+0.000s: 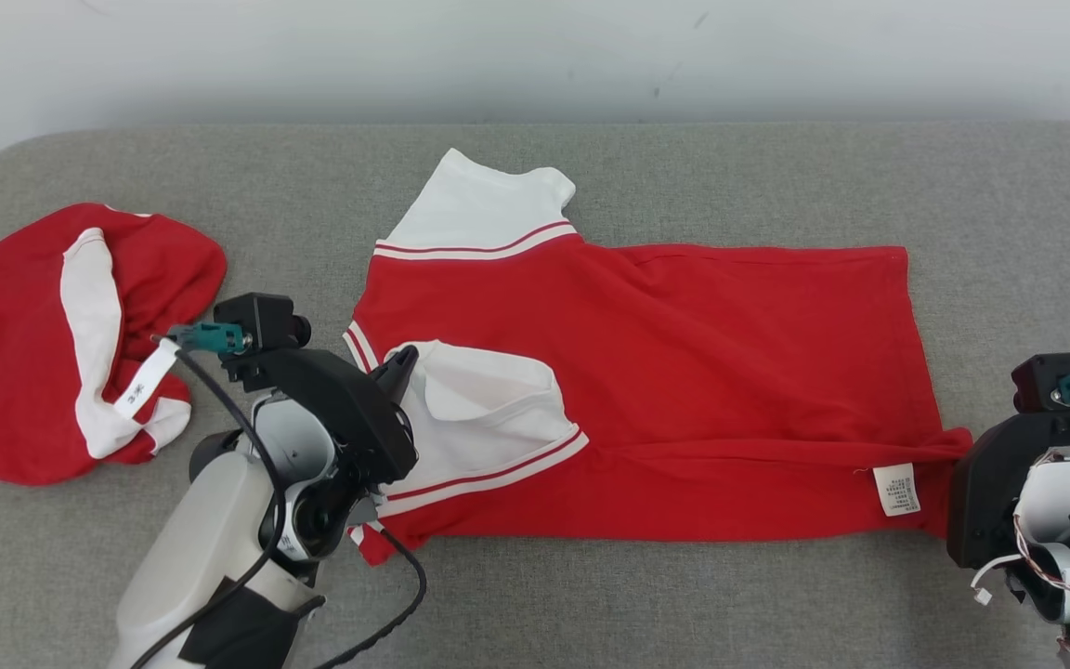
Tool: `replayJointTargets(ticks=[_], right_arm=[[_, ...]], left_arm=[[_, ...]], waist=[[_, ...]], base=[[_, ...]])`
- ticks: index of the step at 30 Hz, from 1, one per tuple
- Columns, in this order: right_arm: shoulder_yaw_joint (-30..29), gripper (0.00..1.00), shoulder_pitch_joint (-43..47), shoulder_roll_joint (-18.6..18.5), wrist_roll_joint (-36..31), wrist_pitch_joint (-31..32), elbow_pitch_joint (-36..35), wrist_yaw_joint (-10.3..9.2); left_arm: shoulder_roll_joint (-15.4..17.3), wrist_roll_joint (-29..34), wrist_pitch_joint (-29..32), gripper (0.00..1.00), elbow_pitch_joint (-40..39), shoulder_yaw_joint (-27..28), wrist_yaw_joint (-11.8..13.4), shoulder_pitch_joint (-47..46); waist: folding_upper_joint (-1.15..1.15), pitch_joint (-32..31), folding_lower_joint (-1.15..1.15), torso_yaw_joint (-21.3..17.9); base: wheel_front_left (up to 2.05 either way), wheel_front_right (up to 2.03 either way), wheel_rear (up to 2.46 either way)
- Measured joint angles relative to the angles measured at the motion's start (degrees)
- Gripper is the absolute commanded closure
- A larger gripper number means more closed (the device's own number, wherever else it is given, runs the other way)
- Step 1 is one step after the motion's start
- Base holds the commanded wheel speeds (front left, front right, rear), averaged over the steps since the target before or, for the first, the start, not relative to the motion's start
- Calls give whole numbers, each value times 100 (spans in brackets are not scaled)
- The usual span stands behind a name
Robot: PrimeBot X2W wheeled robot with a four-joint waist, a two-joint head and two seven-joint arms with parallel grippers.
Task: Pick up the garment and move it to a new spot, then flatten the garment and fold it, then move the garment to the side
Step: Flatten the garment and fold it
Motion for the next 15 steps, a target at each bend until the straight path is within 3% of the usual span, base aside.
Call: replayJointTargets(ticks=[8,9,10,11,12,15], right_arm=[[76,99,-225,127,-54,-255,269,-20],[94,53,-233,138,-59,-308,279,-19],[98,0,-233,155,-59,-365,293,-19],[92,0,-236,176,-59,-425,323,-21],[96,0,-256,189,-76,-494,359,-23],[104,0,-412,178,-176,-684,398,-24]], left_arm=[[-26,168,-167,100,352,-133,-118,-203],[-26,220,-187,100,385,-159,-146,-205],[-29,263,-219,74,420,-179,-149,-208],[-30,287,-250,15,450,-198,-162,-213],[-26,330,-294,0,482,-216,-193,-226],[-2,415,-425,0,532,-258,-235,-353]], waist=[[0,-22,0,-33],[0,-23,0,-38],[0,-23,0,-44],[0,-22,0,-48],[0,-20,0,-52],[0,-9,0,-59]], base=[[0,0,0],[0,0,0],[0,0,0],[0,0,0],[0,0,0],[0,0,0]])
